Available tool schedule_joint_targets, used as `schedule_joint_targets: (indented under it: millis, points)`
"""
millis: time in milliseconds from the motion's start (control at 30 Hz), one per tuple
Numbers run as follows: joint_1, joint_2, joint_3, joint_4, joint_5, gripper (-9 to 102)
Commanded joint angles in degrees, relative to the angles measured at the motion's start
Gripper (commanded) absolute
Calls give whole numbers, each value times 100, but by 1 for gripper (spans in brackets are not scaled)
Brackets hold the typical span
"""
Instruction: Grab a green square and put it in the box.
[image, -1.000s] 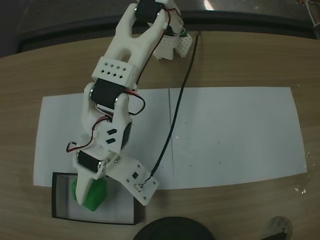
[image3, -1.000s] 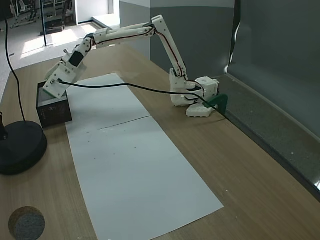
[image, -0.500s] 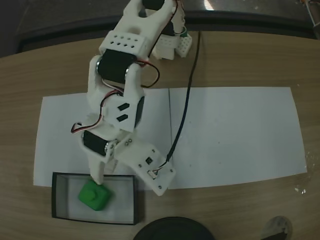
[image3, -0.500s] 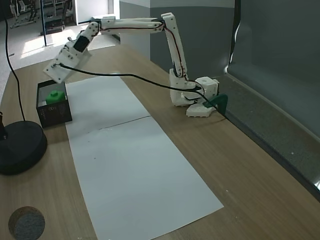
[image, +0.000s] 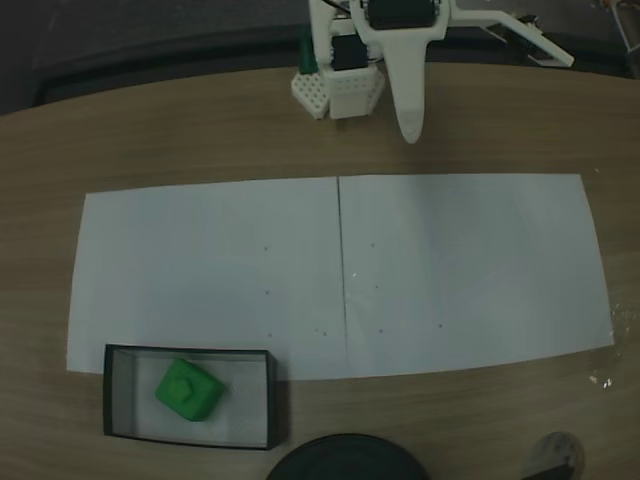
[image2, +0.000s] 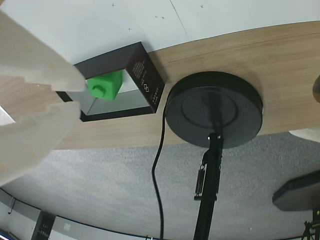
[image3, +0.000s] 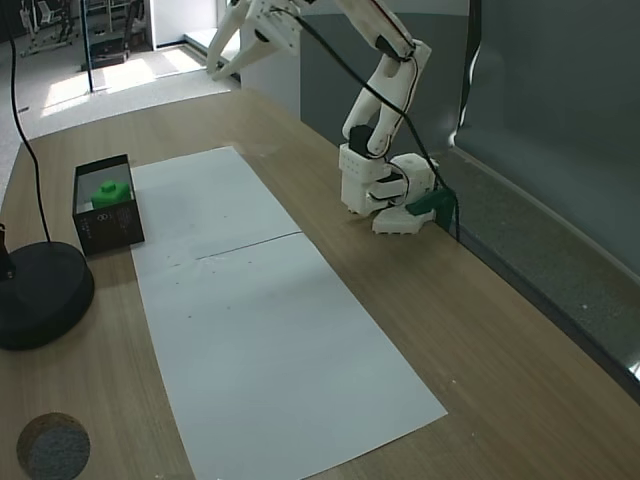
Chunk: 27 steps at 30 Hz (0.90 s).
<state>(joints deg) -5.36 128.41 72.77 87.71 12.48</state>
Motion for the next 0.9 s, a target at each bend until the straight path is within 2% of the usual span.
schedule_joint_targets:
  millis: [0,100,200,500,633,733,867]
  points:
    - [9,1107,492,53,9,0]
    - [272,2065,1564,-114,-123,0]
    - [633,3120,2856,-642,-255,0]
    - [1063,5344,6557,-2883,-281,1]
    - [1046,5704,8130,-3867,-281,9]
    - [1028,5871,8930,-4184,-281,11]
    - [1028,6100,9439,-4210,-281,3]
